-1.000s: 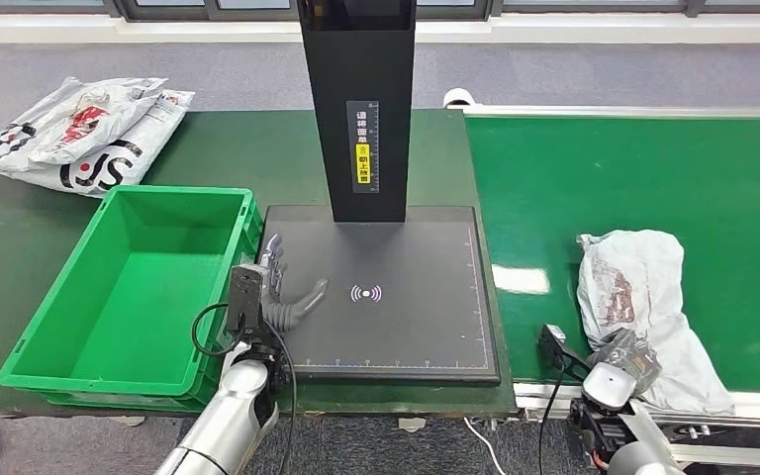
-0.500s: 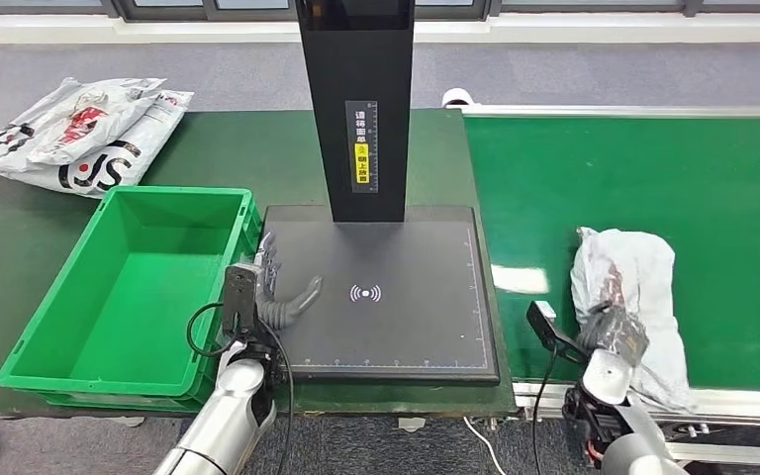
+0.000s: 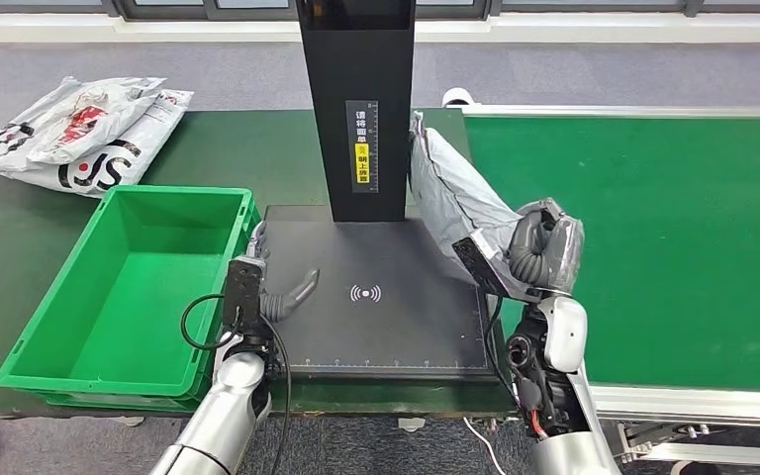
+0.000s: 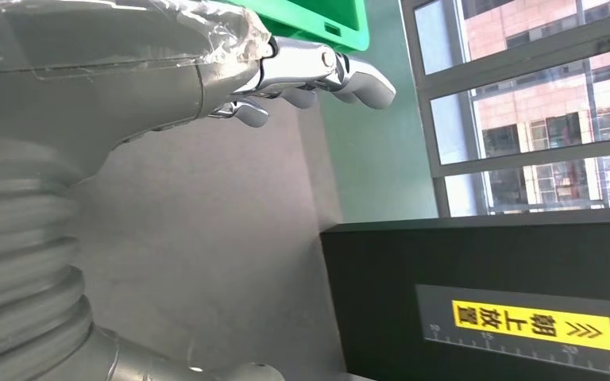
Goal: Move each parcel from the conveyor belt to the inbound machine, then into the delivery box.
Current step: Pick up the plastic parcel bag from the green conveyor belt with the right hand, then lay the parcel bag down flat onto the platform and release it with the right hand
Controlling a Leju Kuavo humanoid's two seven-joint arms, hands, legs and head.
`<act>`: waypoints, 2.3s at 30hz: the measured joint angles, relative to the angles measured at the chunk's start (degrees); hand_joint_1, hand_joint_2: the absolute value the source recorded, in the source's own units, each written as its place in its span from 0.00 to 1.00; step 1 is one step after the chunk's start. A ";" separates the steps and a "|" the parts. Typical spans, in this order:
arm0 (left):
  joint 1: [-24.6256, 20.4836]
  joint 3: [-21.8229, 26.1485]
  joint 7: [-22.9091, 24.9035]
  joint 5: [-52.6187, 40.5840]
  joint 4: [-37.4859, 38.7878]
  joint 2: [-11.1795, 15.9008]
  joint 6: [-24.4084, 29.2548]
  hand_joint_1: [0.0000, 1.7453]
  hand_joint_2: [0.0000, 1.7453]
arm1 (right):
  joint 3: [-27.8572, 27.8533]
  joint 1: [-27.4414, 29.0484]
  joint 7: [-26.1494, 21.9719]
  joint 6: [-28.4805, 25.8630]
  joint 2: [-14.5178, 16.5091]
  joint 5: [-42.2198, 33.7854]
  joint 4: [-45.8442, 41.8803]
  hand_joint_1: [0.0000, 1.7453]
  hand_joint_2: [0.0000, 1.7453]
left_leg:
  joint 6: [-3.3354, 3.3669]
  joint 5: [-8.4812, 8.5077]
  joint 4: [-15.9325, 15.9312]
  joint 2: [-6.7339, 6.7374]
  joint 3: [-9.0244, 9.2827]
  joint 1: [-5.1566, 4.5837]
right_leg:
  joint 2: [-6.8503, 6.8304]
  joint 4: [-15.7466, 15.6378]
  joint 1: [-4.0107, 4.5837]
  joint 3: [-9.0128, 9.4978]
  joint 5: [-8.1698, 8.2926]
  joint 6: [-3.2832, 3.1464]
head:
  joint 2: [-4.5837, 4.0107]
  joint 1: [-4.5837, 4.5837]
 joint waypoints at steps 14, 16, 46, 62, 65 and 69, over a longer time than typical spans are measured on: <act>-0.71 0.00 0.07 -0.56 -0.16 -0.74 0.30 0.00 1.00 | 8.82 -1.32 -1.89 1.21 2.31 -7.59 1.65 1.00 1.00 | 0.00 0.00 0.01 0.01 -0.01 -0.02 | 0.01 0.00 0.02 -0.01 0.04 0.00 | -0.01 0.00; -1.03 0.00 0.00 -0.56 0.01 -0.86 0.15 0.00 1.00 | 11.94 -2.27 -0.98 3.95 2.70 -11.02 4.82 1.00 1.00 | -0.02 0.01 0.01 0.02 -0.01 -0.01 | 0.01 0.00 0.05 -0.01 0.04 0.00 | -0.01 0.00; -0.61 0.00 -3.69 3.87 -2.92 0.21 1.91 0.00 1.00 | 30.45 6.26 -12.55 18.96 -3.83 -43.58 5.11 0.00 1.00 | -0.07 0.02 0.01 -0.01 -0.03 -0.02 | 0.01 -0.01 0.02 -0.07 0.03 -0.01 | -0.01 0.00; -0.08 -6.17 -3.45 -5.08 1.03 0.12 1.01 0.00 1.00 | 23.07 3.08 -25.23 14.08 -4.60 -68.93 5.28 0.00 1.00 | -0.07 0.04 0.02 0.04 -0.02 -0.06 | 0.03 -0.02 0.01 -0.07 0.06 -0.01 | -0.01 0.00; -0.13 -8.11 -2.63 -8.01 2.89 0.14 0.22 0.00 1.00 | 22.62 2.09 -24.96 14.22 -4.43 -68.89 6.45 0.00 1.00 | -0.07 0.03 0.02 0.04 -0.02 -0.06 | 0.03 -0.01 0.01 -0.07 0.06 -0.02 | -0.01 0.00; -0.73 -10.87 -0.22 -13.65 6.29 0.27 -0.32 0.00 1.00 | 22.04 0.24 -24.76 15.17 -4.18 -68.70 8.73 0.00 1.00 | -0.07 0.03 0.02 0.04 -0.03 -0.06 | 0.03 -0.02 0.00 -0.08 0.06 -0.01 | 0.00 0.00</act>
